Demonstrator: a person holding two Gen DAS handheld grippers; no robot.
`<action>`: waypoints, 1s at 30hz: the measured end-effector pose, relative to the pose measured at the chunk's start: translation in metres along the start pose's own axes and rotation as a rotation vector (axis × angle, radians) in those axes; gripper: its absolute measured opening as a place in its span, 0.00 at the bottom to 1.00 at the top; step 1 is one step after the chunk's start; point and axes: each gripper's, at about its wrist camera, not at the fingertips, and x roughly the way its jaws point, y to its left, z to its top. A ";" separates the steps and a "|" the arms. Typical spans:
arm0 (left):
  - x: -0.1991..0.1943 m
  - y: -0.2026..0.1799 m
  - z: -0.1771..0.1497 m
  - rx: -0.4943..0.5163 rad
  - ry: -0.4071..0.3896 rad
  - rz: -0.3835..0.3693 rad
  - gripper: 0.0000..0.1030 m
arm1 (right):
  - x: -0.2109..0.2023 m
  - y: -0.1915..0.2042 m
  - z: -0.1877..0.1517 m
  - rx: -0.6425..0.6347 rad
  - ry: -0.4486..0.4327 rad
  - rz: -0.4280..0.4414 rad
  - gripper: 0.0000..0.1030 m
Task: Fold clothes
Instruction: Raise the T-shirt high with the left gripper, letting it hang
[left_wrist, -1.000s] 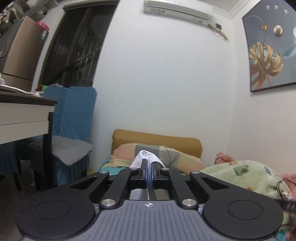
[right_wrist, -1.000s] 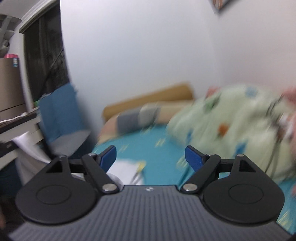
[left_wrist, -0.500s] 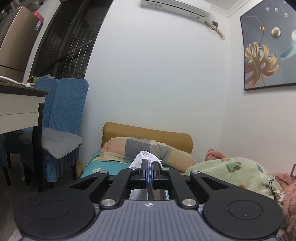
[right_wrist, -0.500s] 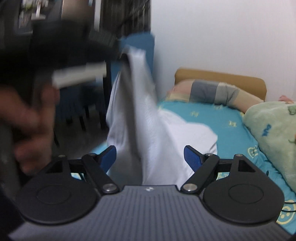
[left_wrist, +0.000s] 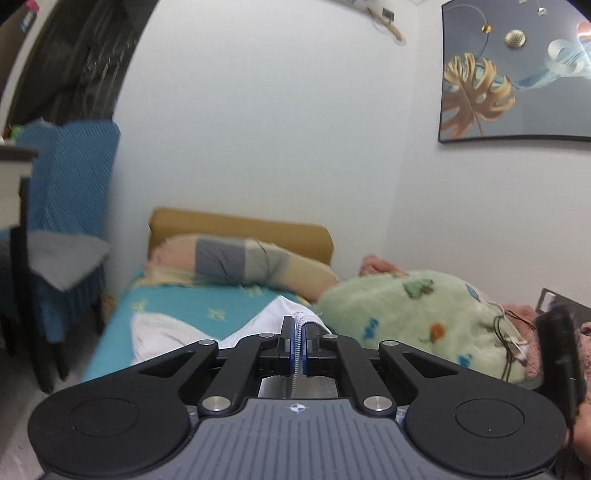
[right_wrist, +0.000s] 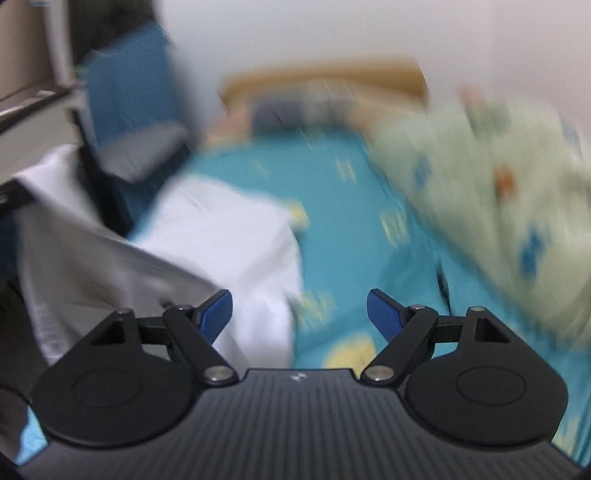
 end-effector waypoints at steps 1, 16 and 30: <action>0.008 0.002 -0.003 -0.017 0.019 -0.008 0.03 | 0.010 -0.010 -0.001 0.030 0.057 -0.026 0.79; 0.082 0.051 -0.016 -0.224 0.118 0.015 0.03 | 0.031 0.067 -0.014 -0.239 0.048 0.043 0.79; 0.061 0.063 0.003 -0.289 -0.001 0.004 0.03 | 0.111 0.075 0.020 -0.322 0.428 -0.168 0.79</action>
